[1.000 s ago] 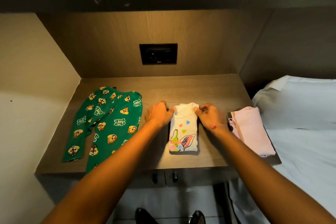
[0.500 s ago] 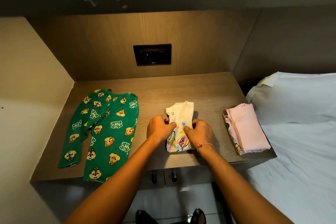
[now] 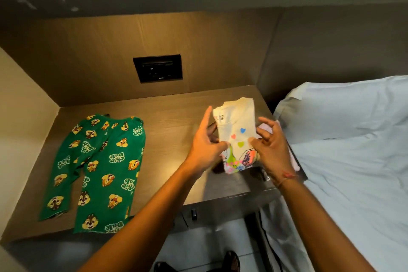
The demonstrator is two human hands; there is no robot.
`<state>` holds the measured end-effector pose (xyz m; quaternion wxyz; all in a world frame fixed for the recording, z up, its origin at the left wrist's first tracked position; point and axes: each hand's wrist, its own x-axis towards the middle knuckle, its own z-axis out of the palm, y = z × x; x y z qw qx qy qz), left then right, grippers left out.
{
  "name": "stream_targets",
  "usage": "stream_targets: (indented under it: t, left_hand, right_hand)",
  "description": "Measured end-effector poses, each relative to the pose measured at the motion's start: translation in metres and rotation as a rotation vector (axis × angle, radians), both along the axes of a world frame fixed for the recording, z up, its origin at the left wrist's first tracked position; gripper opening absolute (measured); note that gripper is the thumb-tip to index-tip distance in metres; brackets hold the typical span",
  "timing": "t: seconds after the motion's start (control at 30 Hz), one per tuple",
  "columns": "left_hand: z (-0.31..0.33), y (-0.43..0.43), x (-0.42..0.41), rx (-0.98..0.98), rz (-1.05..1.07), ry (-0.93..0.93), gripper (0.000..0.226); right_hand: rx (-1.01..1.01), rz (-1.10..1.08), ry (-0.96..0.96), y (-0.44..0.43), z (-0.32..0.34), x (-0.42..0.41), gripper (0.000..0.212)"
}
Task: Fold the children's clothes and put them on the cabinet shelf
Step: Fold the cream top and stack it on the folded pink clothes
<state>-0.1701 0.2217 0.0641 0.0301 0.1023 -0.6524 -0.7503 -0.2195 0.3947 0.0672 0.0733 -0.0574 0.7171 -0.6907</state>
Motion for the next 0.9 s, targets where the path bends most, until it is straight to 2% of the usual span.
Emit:
stream_targets:
  t: [0.13,0.27,0.33,0.43,0.5,0.57,0.63,0.7,0.9]
  left_hand:
    - [0.013,0.049,-0.031,0.022,-0.075,0.022,0.102]
    - [0.004,0.088,-0.060,-0.009,-0.116,-0.109,0.106]
    - [-0.008,0.097,-0.064,-0.184,-0.130,-0.148,0.111]
    - [-0.036,0.093,-0.058,-0.688,-0.160,-0.085,0.108]
    - [-0.052,0.084,-0.053,-0.977,-0.211,0.069,0.101]
    - [-0.061,0.075,-0.057,-1.177,-0.342,0.147,0.100]
    - [-0.066,0.069,-0.065,-1.289,-0.494,0.137,0.104]
    - [-0.070,0.066,-0.074,-1.352,-0.596,0.093,0.107]
    - [-0.076,0.068,-0.079,-1.423,-0.625,0.037,0.109]
  right_hand:
    - [0.175,-0.084,0.042,0.054,0.015,-0.027,0.053]
    - [0.414,-0.098,-0.050,0.088,0.004,-0.056,0.056]
    - [0.548,-0.076,-0.079,0.094,-0.009,-0.061,0.057]
    - [0.727,-0.114,-0.012,0.106,-0.030,-0.056,0.052]
    - [0.734,-0.095,0.146,0.111,-0.036,-0.056,0.053]
    - [0.794,0.067,0.336,0.116,-0.041,-0.064,0.057]
    - [0.963,0.312,0.447,0.115,-0.047,-0.076,0.061]
    - [1.096,0.474,0.401,0.114,-0.057,-0.083,0.061]
    - [1.098,0.508,0.306,0.118,-0.071,-0.084,0.058]
